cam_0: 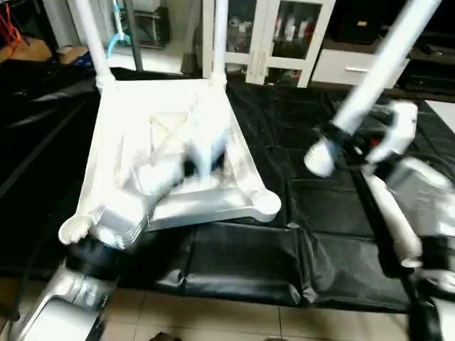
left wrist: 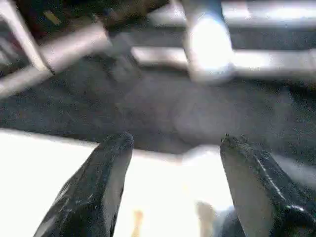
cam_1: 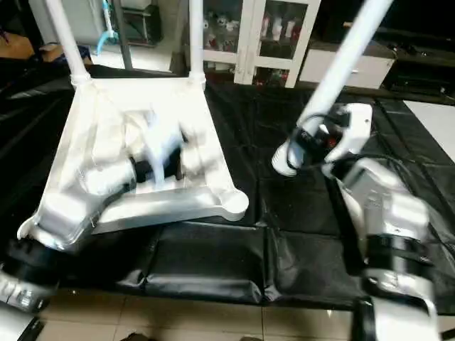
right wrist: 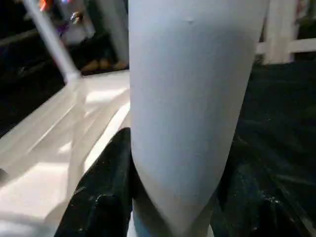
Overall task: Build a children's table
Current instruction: Pick table leg
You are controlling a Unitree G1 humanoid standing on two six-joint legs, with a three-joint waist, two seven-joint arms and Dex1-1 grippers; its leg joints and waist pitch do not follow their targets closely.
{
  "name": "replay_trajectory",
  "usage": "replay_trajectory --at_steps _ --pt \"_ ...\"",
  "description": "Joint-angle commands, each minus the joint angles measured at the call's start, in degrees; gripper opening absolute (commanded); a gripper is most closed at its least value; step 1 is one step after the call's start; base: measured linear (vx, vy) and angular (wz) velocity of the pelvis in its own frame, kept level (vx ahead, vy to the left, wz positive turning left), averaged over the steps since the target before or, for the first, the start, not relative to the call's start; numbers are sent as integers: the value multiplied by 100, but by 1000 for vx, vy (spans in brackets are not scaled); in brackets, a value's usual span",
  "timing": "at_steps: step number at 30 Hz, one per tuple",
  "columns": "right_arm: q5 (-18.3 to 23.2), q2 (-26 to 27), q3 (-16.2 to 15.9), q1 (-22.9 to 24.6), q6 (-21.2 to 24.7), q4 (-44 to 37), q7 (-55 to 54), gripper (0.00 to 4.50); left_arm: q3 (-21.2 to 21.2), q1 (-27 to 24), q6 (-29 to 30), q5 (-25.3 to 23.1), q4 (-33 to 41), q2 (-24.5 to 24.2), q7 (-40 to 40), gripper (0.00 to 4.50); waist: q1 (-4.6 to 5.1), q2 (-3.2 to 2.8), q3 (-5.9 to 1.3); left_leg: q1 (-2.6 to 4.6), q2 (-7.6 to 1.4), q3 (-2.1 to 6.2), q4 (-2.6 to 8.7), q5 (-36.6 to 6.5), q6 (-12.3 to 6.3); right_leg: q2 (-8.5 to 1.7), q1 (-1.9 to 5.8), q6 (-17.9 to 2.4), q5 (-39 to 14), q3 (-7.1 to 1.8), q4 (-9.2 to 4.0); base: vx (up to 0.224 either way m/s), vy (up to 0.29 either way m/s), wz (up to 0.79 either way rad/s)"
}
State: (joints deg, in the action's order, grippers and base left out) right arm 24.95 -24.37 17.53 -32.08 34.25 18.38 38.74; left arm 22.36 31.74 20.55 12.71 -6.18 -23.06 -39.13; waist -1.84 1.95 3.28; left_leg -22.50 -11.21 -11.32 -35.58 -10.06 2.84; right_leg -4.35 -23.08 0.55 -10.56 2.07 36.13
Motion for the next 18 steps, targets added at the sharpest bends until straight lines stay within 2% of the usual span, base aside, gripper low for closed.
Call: replay_trajectory --at_steps 1,3,4,6,7,8,9,12,13,15,16,18 --pt "86 -162 -79 -3 46 -201 138 185 145 74 -213 -191 -85 -13 -159 318 -13 3 -438 186 -172 64 403 -913 48 -260 244 -1237 -820 -177 -408 0 0 0" --pt "31 -258 -209 74 -146 -265 172 185 275 98 -561 -491 -420 -57 -155 318 0 41 -429 191 -172 52 399 -1068 93 -265 227 -1237 -1018 -179 -432 0 0 0" --pt "31 -258 -209 74 -146 -265 172 185 275 98 -561 -491 -420 -57 -155 318 -7 28 -423 190 -172 55 400 -1127 103 -280 222 -1179 -1155 -186 -446 0 0 0" --pt "37 -264 -240 167 -198 -462 235 185 400 153 -960 -752 -807 -107 -207 318 -3 33 -420 174 -169 66 410 -1161 115 -283 224 -1075 -1292 -185 -462 0 0 0" --pt "44 -246 -236 185 -202 -502 229 185 408 159 -996 -767 -852 -109 -225 318 -2 66 -420 173 -170 68 413 -1153 100 -288 220 -1027 -1359 -189 -465 0 0 0" --pt "89 -131 -202 282 -182 -725 176 185 434 182 -1149 -808 -1072 -113 -389 318 -3 53 -421 176 -173 69 415 -1134 100 -289 209 -991 -1388 -191 -467 0 0 0" --pt "110 -73 -186 327 -159 -815 145 185 442 181 -1180 -803 -1135 -120 -502 290 -3 54 -420 173 -168 69 419 -1104 96 -289 207 -981 -1371 -193 -468 0 0 0" --pt "141 17 -164 388 -157 -881 60 185 502 169 -1295 -820 -1267 -169 -780 284 5 53 -433 164 -176 73 425 -988 74 -290 205 -1079 -1137 -186 -436 0 0 0" --pt "185 19 -163 400 -140 -885 47 185 512 150 -1280 -778 -1269 -186 -941 278 0 36 -431 176 -177 69 424 -1008 77 -298 197 -1120 -1141 -188 -435 0 0 0" --pt "181 -11 -200 434 -147 -885 35 185 492 118 -1206 -682 -1242 -192 -1134 244 0 39 -428 181 -181 63 425 -1045 77 -299 196 -1166 -1117 -191 -435 0 0 0" --pt "155 -44 -233 465 -163 -891 34 185 463 112 -1179 -634 -1248 -175 -1205 244 -4 10 -427 185 -181 63 424 -1053 81 -300 195 -1190 -1103 -193 -431 0 0 0" --pt "163 -52 -232 485 -155 -908 29 185 495 116 -1161 -633 -1268 -206 -1324 231 -10 24 -424 189 -181 59 427 -1092 97 -295 192 -1211 -1102 -192 -432 0 0 0"
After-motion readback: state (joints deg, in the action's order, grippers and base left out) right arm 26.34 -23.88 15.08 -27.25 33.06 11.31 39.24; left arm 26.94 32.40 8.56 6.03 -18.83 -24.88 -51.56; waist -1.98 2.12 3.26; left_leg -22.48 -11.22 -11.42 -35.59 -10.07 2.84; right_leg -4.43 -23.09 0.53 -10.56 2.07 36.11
